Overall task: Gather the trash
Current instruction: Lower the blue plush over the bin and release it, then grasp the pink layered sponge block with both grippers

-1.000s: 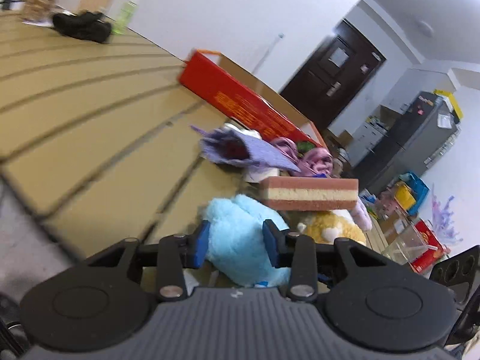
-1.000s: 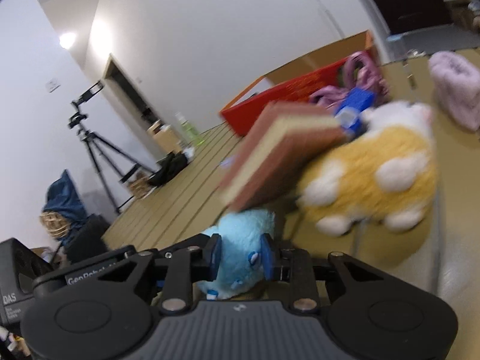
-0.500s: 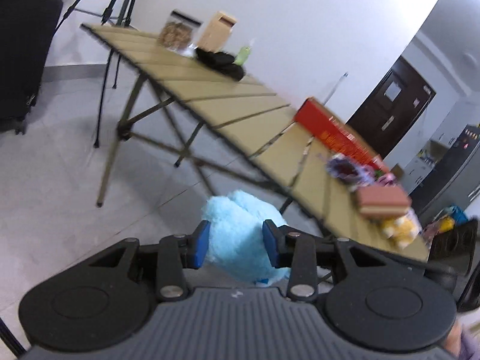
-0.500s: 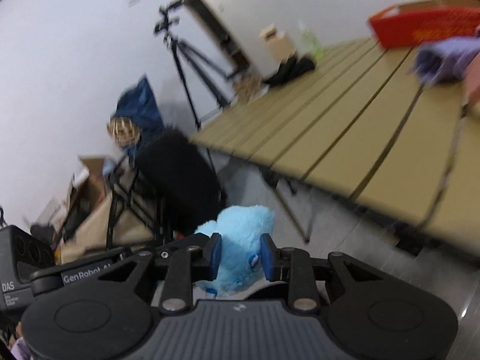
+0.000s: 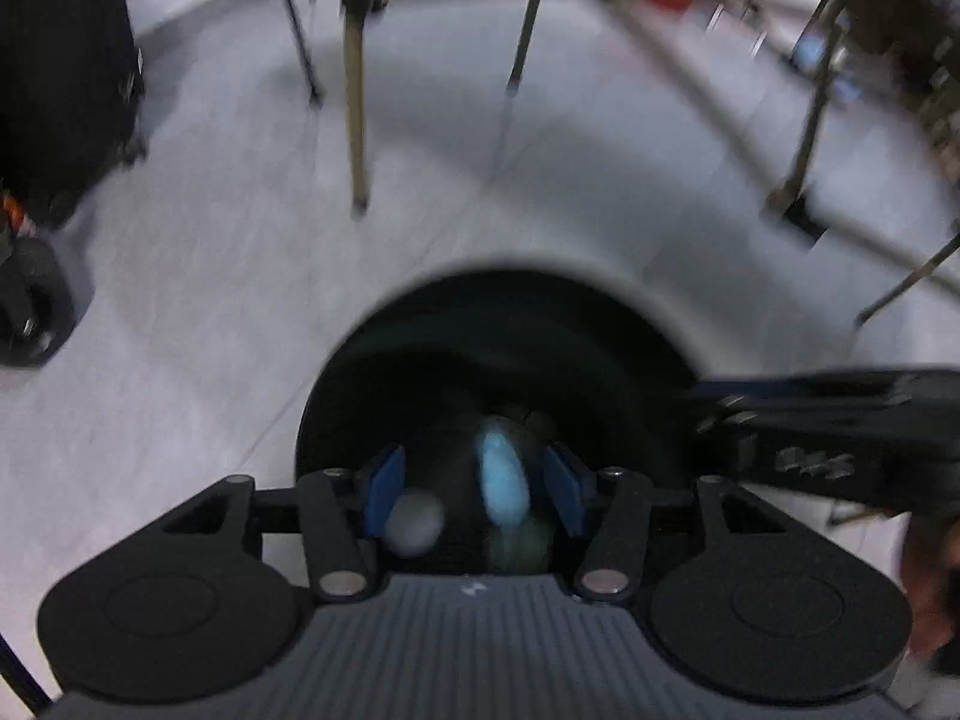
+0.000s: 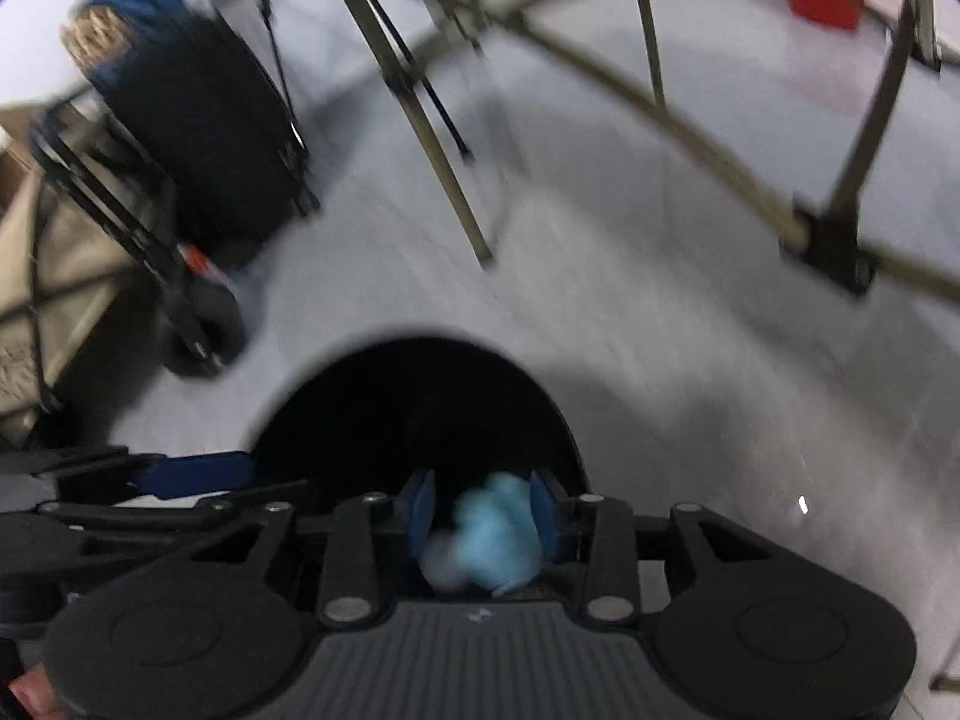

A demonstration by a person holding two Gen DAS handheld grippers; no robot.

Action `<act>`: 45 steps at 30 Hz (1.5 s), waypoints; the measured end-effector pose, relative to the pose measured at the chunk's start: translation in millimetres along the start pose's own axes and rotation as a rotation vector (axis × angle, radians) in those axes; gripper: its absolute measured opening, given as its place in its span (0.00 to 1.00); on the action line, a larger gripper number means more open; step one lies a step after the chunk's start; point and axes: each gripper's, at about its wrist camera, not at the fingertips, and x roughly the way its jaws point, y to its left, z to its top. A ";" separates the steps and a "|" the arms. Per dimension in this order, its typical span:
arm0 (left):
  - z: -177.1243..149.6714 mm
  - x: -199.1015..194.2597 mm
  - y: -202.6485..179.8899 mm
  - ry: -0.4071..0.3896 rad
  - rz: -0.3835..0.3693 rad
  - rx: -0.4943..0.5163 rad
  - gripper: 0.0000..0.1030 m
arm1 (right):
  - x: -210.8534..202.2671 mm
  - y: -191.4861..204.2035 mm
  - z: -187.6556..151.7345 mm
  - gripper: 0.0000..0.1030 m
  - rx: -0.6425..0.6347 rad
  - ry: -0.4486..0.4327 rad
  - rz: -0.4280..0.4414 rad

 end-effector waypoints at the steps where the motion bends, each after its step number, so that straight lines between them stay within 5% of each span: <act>1: -1.3 4.9 2.6 0.021 0.012 0.000 0.52 | -0.1 1.8 -1.1 0.34 -0.020 0.006 -0.011; 5: -5.3 10.0 4.1 0.030 0.104 0.056 0.58 | -4.2 12.4 -2.4 0.43 -0.116 0.022 -0.039; 14: -4.4 1.8 5.8 0.009 0.096 0.057 0.70 | -4.0 23.6 -4.7 0.49 -0.208 0.065 -0.063; 20: -0.9 -18.0 -1.1 -0.038 0.107 0.048 0.70 | -36.6 26.0 -9.0 0.49 -0.243 -0.005 -0.045; 26: 4.4 -84.5 -8.1 -0.258 0.080 0.033 0.74 | -109.6 31.8 -5.7 0.49 -0.281 -0.198 -0.014; 31: 2.9 -155.7 -32.9 -0.570 0.071 0.008 0.81 | -206.0 18.0 -16.1 0.50 -0.292 -0.487 -0.013; 35: 5.5 -186.5 -76.6 -0.743 0.048 0.041 0.86 | -275.8 -13.5 -24.7 0.57 -0.245 -0.756 -0.133; 39: 21.1 -190.9 -133.3 -0.788 -0.078 0.085 0.86 | -321.7 -63.2 -20.4 0.57 -0.091 -0.906 -0.309; 43: 54.8 -179.3 -191.7 -0.771 -0.200 0.110 0.84 | -332.1 -111.2 1.9 0.56 0.035 -0.928 -0.436; 45: 70.4 -168.9 -219.7 -0.766 -0.196 0.112 0.78 | -328.3 -130.3 18.6 0.49 0.068 -0.911 -0.451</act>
